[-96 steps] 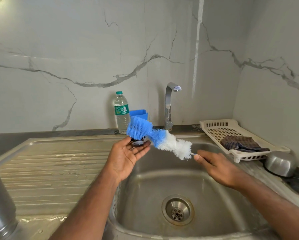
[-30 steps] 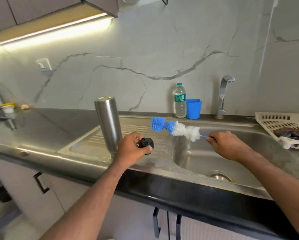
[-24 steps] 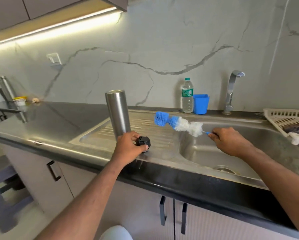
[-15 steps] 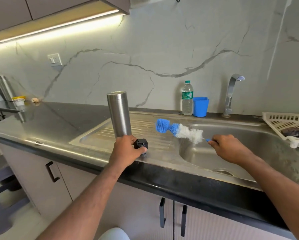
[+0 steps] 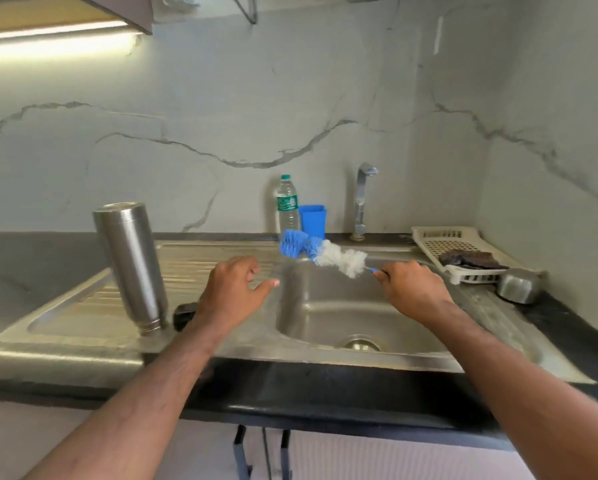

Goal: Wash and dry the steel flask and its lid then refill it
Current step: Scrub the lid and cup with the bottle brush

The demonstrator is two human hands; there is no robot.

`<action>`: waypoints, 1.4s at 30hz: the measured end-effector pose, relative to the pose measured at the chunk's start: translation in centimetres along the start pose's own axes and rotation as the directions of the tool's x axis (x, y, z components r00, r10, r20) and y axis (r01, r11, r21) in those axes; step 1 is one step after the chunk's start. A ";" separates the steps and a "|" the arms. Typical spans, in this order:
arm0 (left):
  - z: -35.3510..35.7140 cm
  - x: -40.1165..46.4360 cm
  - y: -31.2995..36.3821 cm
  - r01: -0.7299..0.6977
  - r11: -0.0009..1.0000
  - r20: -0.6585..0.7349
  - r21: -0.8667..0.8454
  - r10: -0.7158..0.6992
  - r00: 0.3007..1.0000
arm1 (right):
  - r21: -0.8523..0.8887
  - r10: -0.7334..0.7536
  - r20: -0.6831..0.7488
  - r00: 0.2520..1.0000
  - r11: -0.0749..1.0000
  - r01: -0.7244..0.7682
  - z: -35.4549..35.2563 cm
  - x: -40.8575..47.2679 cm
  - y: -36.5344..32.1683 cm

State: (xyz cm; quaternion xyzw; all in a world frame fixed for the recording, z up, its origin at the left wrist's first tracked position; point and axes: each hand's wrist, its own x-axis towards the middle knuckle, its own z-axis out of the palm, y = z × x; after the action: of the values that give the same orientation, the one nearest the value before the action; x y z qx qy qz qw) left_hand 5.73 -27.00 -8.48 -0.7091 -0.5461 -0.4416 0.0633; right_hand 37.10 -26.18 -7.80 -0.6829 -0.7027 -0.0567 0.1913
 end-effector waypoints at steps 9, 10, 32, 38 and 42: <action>13.7 3.8 14.3 -0.043 0.936 0.380 -0.350 0.184 0.907 | 0.080 0.346 -0.152 0.926 0.938 -0.338 -6.3 -2.5 13.3; 15.2 3.7 15.8 -0.045 0.922 0.422 -0.385 0.219 0.880 | 0.090 0.383 -0.143 0.913 0.923 -0.373 -6.6 -2.8 14.8; 29.5 4.2 30.8 -0.211 0.887 0.492 -0.410 0.410 0.768 | 0.245 0.569 -0.106 0.816 0.810 -0.533 -4.3 -2.8 21.0; 28.5 4.7 30.1 -0.063 0.853 0.458 -0.518 0.339 0.822 | 0.261 0.539 -0.186 0.821 0.833 -0.488 -4.6 -2.5 20.9; 26.0 6.3 26.8 0.299 0.621 0.457 -0.724 0.107 0.883 | 0.250 0.497 -0.224 0.838 0.861 -0.443 -4.9 -1.9 19.7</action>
State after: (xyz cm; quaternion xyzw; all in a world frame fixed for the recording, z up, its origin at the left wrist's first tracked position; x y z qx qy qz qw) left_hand 42.55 -18.23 -9.24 -0.7172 -0.3382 -0.4561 -0.4040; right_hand 57.36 -28.43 -7.50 -0.7985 -0.4804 -0.0374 0.3609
